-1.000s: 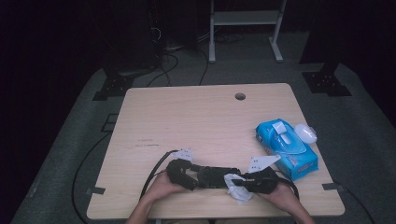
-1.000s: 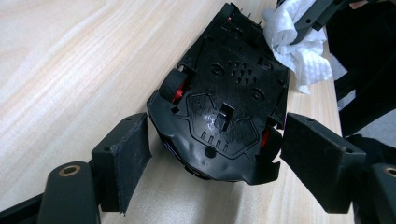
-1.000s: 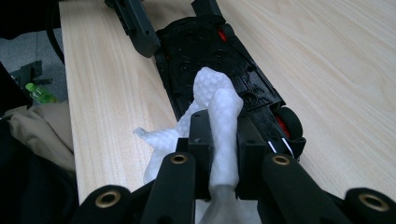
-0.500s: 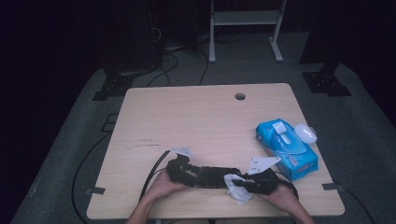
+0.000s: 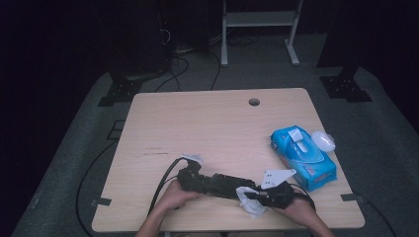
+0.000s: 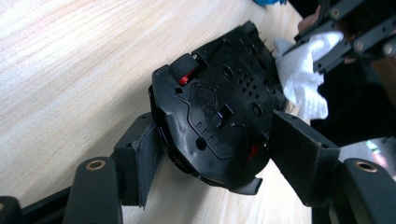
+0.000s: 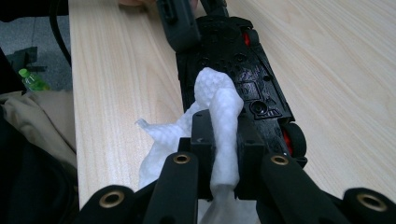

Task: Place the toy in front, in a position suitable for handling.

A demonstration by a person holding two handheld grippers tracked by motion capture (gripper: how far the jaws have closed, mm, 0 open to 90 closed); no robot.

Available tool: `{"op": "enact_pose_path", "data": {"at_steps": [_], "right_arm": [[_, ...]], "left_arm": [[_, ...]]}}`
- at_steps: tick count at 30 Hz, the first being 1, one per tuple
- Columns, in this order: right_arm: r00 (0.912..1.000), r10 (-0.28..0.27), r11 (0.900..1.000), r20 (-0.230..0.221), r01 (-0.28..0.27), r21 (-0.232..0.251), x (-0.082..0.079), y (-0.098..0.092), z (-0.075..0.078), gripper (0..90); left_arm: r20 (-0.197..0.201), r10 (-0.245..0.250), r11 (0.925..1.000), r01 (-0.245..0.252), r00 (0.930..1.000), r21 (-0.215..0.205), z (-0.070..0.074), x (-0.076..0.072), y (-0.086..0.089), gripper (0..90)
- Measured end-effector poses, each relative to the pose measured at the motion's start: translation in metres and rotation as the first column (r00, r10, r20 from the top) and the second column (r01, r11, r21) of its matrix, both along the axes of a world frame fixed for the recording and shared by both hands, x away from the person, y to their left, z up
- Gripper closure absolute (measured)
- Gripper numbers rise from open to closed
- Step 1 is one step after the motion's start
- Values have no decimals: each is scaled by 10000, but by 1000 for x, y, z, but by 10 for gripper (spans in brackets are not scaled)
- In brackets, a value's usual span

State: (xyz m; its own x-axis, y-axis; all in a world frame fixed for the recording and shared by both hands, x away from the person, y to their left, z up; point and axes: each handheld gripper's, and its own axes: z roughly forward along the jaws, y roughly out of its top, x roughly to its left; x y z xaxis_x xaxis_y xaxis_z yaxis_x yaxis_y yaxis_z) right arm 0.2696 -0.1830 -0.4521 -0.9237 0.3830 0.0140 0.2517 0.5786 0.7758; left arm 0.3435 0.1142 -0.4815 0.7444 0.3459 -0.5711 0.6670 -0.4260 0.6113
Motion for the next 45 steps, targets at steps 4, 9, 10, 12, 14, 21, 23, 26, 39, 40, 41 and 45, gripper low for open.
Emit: {"op": "enact_pose_path", "data": {"at_steps": [4, 9, 10, 12, 14, 21, 23, 26, 39, 40, 41, 45], "right_arm": [[9998, 156, 9999, 79, -156, -8, 0, 1, 0, 812], [9998, 163, 9999, 145, -162, -48, 0, 1, 0, 812], [9997, 169, 9998, 169, -169, -52, 0, 1, 0, 812], [9995, 216, 9997, 237, -215, -75, -1, 1, 0, 812], [9993, 202, 9997, 307, -199, -117, -2, 2, 0, 812], [9930, 242, 9985, 1155, -183, -518, -5, 3, 1, 815], [9920, 312, 9982, 1221, -247, -547, -6, 3, 0, 818], [9921, 395, 9979, 1188, -331, -548, -6, 3, 0, 822], [9913, 370, 9985, 1266, -316, -443, -6, 4, 0, 818], [9917, 344, 9986, 1235, -293, -432, -6, 4, 0, 817], [9920, 326, 9987, 1219, -276, -423, -6, 4, 0, 817], [9930, 262, 9990, 1152, -220, -379, -6, 3, 1, 817]], "left_arm": [[-577, 300, 9991, -317, 9979, -287, -3, 5, 0, 383], [-907, 363, 9987, -394, 9952, -320, -4, 8, -1, 410], [-909, 339, 9988, -370, 9953, -332, -4, 9, 0, 417], [-883, 337, 9988, -367, 9955, -329, -4, 9, 0, 423], [-883, 402, 9983, -438, 9953, -388, -5, 8, 0, 426], [-973, 382, 9978, -433, 9945, -504, -7, 8, -1, 460], [-1085, 467, 9966, -538, 9930, -631, -8, 8, -2, 458], [-1248, 647, 9938, -753, 9901, -819, -10, 10, -2, 455], [-1059, 905, 9917, -994, 9902, -818, -12, 7, 1, 532], [-932, 825, 9927, -901, 9922, -801, -12, 6, 1, 530], [-837, 816, 9924, -887, 9931, -850, -12, 5, 1, 530], [-487, 761, 9932, -801, 9959, -848, -11, 2, 1, 531]]}}
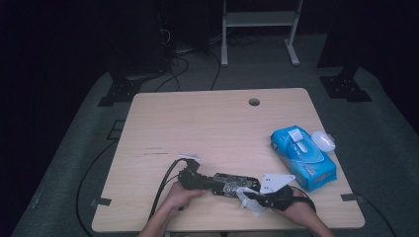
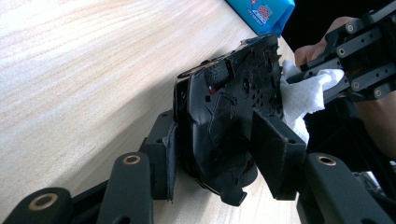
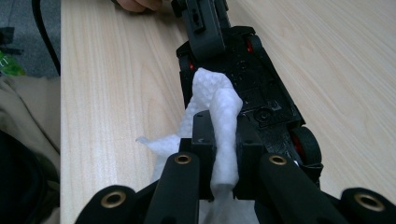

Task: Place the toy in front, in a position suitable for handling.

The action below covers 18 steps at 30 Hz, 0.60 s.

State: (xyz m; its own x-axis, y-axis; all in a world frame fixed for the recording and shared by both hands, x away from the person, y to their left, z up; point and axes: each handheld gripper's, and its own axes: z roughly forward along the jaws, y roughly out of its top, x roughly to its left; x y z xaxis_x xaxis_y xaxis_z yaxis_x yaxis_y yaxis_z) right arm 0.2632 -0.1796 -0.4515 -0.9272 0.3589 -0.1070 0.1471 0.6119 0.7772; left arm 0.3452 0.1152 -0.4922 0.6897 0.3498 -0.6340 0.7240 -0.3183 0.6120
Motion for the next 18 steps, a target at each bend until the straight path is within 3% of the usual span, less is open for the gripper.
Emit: {"op": "enact_pose_path", "data": {"at_steps": [3, 4, 5, 6, 8, 11, 15, 16, 18], "right_arm": [[9999, -100, 9999, -137, 100, 42, 1, -1, 1, 818], [9998, -166, 9998, -138, 167, 56, 1, -2, 2, 818], [9994, -293, 9995, -188, 295, 124, 2, -3, 2, 819], [9984, -500, 9983, -253, 508, 292, 3, -5, 4, 820], [9964, -779, 9942, -339, 801, 719, 6, -9, 8, 823], [9918, -1187, 9901, -473, 1219, 697, 11, -13, 8, 823], [9921, -1085, 9925, -627, 1117, 505, 10, -11, 6, 823], [9923, -1081, 9913, -608, 1122, 685, 9, -11, 9, 823], [9905, -1210, 9834, -655, 1286, 1279, 10, -14, 18, 823]], "left_arm": [[418, -207, 9998, 205, 9989, 59, 2, -2, -1, 543], [512, -337, 9989, 353, 9981, -304, 3, -4, 0, 601], [962, -326, 9991, 352, 9948, -252, 6, -7, -2, 672], [1370, -376, 9993, 378, 9899, 15, 8, -11, -5, 681], [1545, -476, 9989, 470, 9868, 76, 9, -13, -8, 679], [1897, -506, 9987, 486, 9805, 152, 10, -15, -9, 681], [2692, -768, 9965, 650, 9600, 526, 14, -20, -11, 694], [3045, -890, 9951, 716, 9483, 678, 15, -22, -12, 696], [3374, -1032, 9932, 784, 9357, 864, 17, -25, -13, 701]]}}
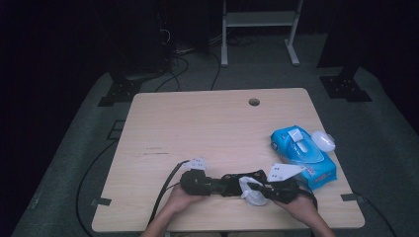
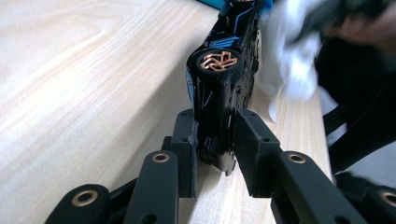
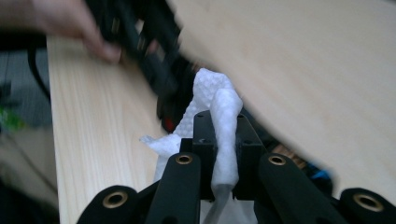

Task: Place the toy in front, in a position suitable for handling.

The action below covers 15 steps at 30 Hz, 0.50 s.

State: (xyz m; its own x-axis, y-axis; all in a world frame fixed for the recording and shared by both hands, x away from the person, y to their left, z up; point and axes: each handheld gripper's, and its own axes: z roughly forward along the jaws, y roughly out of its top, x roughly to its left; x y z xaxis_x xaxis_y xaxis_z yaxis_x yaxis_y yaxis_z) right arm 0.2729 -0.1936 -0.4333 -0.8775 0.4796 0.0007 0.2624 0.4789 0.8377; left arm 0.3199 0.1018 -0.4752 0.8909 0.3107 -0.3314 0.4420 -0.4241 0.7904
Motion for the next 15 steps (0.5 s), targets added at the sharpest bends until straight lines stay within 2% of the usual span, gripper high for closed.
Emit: {"op": "enact_pose_path", "data": {"at_steps": [2, 4, 7, 9, 10, 13, 15], "right_arm": [[9993, -365, 9980, 70, 360, 524, 2, -6, 11, 824], [9972, -750, 9957, 80, 744, 553, 5, -12, 16, 824], [9925, -1138, 9923, -442, 1157, 431, 10, -20, 10, 824], [9894, -1241, 9892, -758, 1294, 687, 12, -24, 7, 824], [9891, -1259, 9894, -761, 1307, 632, 12, -24, 8, 824], [9898, -1139, 9920, -854, 1181, 452, 10, -22, 8, 824], [9901, -1030, 9931, -956, 1077, 457, 8, -23, 7, 825]], "left_arm": [[381, -105, 9999, 101, 9992, 119, 1, -3, -1, 701], [656, -194, 9996, 181, 9977, 206, 2, -5, -2, 703], [1138, -360, 9986, 314, 9928, 419, 3, -9, -4, 706], [1484, -484, 9976, 404, 9877, 568, 3, -11, -5, 709], [1577, -548, 9969, 451, 9860, 649, 3, -12, -6, 710], [1755, -732, 9948, 595, 9818, 824, 2, -14, -8, 708], [1737, -803, 9933, 643, 9815, 962, 0, -15, -11, 691]]}}
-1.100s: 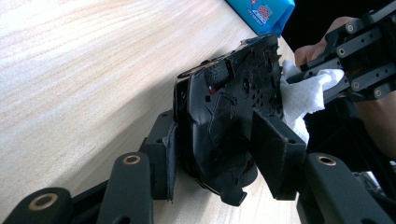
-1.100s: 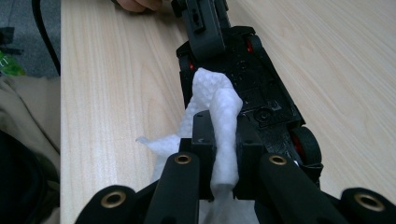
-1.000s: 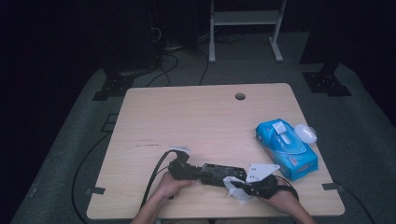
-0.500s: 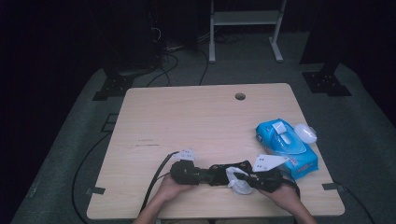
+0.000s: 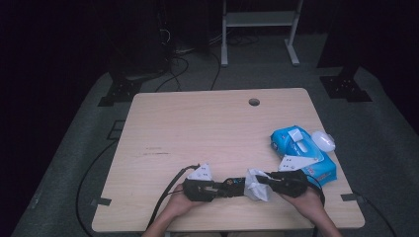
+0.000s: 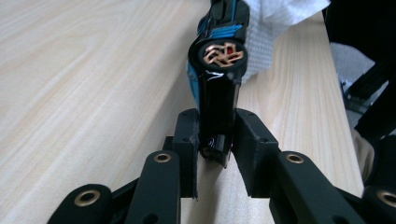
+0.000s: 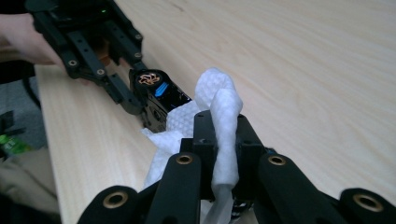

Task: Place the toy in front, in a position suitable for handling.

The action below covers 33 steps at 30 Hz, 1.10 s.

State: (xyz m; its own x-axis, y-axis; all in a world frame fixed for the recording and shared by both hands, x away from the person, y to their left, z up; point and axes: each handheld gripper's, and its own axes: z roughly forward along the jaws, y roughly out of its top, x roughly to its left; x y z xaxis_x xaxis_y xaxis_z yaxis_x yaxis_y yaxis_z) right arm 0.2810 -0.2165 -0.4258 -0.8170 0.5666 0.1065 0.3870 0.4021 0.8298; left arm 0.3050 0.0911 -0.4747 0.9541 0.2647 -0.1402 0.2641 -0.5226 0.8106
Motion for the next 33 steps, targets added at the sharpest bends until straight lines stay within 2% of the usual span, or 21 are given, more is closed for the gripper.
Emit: {"op": "enact_pose_path", "data": {"at_steps": [2, 7, 9, 11, 15, 18, 21, 23, 26, 30, 33], "right_arm": [[9998, 181, 9996, -89, -183, -217, -3, 2, -3, 825], [9998, 182, 9994, 7, -181, -283, -5, 3, -3, 825], [9999, 151, 9993, 48, -149, -334, -5, 4, -2, 825], [9997, 161, 9988, 174, -153, -456, -6, 10, -1, 825], [9967, 478, 9959, 650, -425, -799, -9, 34, 2, 824], [9924, 943, 9913, 786, -863, -997, -11, 59, 1, 824], [9890, 1038, 9873, 1050, -897, -1314, -13, 70, 2, 823], [9903, 896, 9881, 1064, -749, -1344, -12, 66, 3, 824], [9934, 334, 9920, 1100, -195, -1249, -10, 44, 2, 824], [9968, -309, 9951, 741, 377, -914, -6, 19, 1, 823], [9967, -345, 9944, 737, 416, -976, -6, 19, -1, 823]], "left_arm": [[49, 75, 9999, -76, 10000, 83, -1, -1, -3, 605], [403, 219, 9995, -210, 9989, -225, 3, -2, -7, 522], [612, 20, 9997, -6, 9981, -233, 4, -2, -8, 561], [855, -36, 10000, 39, 9963, -33, 4, -4, -10, 638], [1065, -64, 9999, 48, 9943, 150, 3, -4, -11, 649], [1225, -82, 9997, 55, 9924, 222, 4, -6, -11, 652], [1258, -55, 9998, 31, 9920, 198, 3, -6, -9, 654], [1253, -23, 9998, -1, 9921, 190, 4, -6, -6, 661], [1263, -5, 9998, -23, 9920, 222, 4, -6, -3, 681], [1131, 14, 9999, -26, 9936, 107, 3, -4, -5, 693], [1017, 22, 10000, -18, 9948, -40, 3, -2, -8, 672]]}}
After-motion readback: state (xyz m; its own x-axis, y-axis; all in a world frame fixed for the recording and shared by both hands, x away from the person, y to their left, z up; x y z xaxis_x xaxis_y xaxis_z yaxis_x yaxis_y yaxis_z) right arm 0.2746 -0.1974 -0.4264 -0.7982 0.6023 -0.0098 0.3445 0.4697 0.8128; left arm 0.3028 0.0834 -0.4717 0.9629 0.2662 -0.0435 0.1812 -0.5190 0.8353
